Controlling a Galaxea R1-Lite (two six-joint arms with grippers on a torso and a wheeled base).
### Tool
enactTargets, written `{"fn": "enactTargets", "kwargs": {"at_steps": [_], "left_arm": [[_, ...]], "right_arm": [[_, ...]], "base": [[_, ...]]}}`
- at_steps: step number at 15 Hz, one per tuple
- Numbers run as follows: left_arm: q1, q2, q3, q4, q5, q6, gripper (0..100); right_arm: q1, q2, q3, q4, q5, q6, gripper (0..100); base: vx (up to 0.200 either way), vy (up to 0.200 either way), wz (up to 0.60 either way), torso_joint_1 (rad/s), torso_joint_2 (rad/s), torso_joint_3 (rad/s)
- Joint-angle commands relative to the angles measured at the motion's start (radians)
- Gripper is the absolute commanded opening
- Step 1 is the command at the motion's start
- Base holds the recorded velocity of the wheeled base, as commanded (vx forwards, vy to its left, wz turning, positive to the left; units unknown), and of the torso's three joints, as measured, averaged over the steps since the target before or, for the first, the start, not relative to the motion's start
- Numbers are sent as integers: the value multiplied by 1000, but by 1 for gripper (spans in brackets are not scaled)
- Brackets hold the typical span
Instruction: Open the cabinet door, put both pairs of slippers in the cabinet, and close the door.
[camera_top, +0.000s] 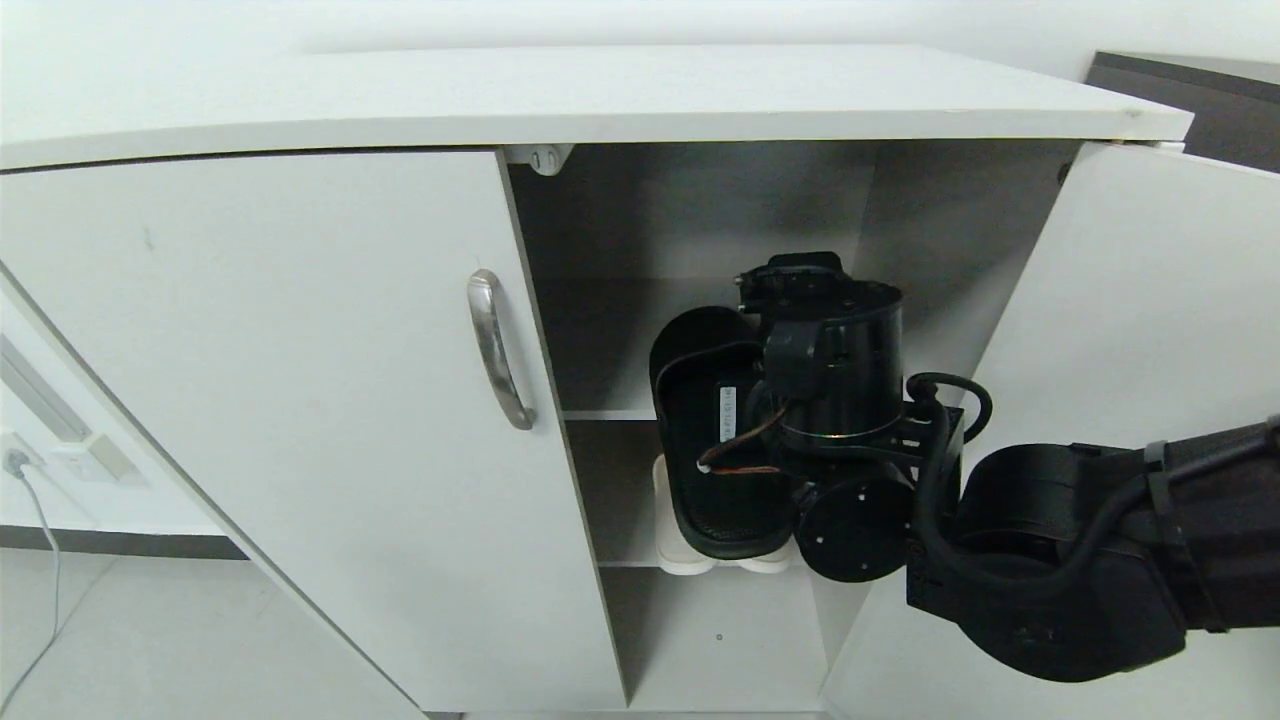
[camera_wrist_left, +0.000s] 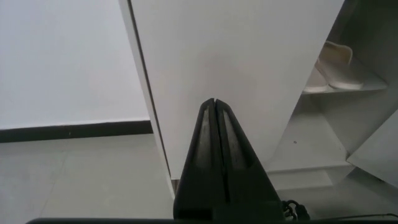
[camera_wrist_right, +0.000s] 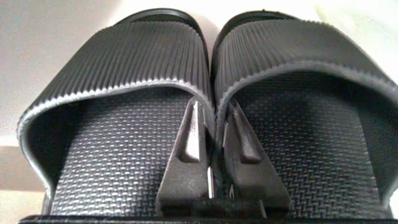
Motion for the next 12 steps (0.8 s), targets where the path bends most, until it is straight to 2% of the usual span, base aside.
{"fn": "enactTargets", "kwargs": {"at_steps": [1,3,9,12], "left_arm": [[0,1,-1,0,0,0,0],[0,1,-1,0,0,0,0],[0,1,-1,0,0,0,0],[0,1,-1,0,0,0,0]], "right_arm": [[1,-1,-9,-2,15,-8,0],[-11,18,-56,4,51,-10,0],[-68,134,-300,122,51,-8,0],[-88,172,-369,159,51,-7,0]], "base": [[0,0,0,0,0,0],[0,0,0,0,0,0],[0,0,0,0,0,0],[0,0,0,0,0,0]]}}
